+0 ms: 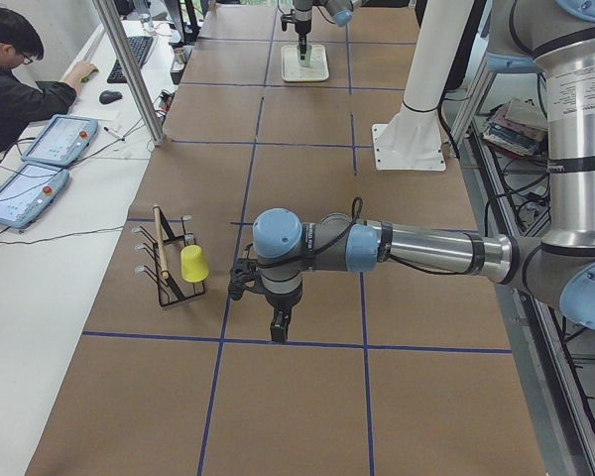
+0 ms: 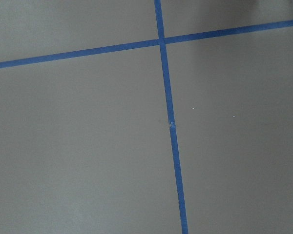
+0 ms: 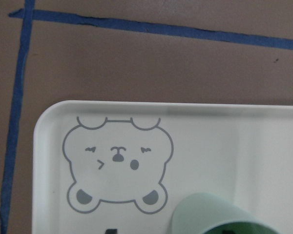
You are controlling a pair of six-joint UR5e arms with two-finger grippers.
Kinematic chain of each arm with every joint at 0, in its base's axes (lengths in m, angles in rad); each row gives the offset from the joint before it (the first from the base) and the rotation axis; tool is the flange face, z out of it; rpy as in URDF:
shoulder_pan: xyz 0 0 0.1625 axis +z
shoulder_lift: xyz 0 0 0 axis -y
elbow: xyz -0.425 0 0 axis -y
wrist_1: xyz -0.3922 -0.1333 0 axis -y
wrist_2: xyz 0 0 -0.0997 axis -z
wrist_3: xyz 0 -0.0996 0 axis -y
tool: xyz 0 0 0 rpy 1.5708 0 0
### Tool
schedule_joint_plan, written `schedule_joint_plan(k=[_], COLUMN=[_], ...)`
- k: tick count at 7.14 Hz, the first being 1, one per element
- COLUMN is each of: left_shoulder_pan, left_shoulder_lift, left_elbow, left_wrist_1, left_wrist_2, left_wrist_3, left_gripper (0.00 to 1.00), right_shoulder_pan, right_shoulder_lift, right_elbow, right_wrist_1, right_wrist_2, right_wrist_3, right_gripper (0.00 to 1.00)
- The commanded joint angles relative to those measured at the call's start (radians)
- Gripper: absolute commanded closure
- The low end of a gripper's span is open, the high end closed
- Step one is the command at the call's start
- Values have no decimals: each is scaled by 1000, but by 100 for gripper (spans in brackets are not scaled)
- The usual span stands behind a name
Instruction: Left arm grabs green cup and hands to right arm on tray
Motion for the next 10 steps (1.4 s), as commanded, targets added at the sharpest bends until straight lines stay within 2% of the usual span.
schedule_joint_plan(k=[1,2,4,5,8,10], left_shoulder_pan=[0,0,0,0,0,-2], left_shoulder_lift=[-1,-1,1,1,1,15], left_elbow=[1,3,12,12,10,7], left_wrist_1=[0,-2,-37,-37,-38,-35], left_wrist_2=[-15,-15,-13,-13,-5,-7], left_wrist_3=[0,1,4,3,7,0], left_gripper=[0,0,0,0,0,0], right_shoulder_pan=[45,88,233,287,520,562], right_shoulder_lift=[-5,-6,-12,-37,-193,-239], right_elbow=[28,48,129,146,101,99], right_wrist_1=[-10,-57,-314,-381,-381,-378], right_wrist_2=[14,34,86,94,230,227], right_wrist_3=[-12,-81,-388,-517,-815,-815], right_gripper=[0,0,0,0,0,0])
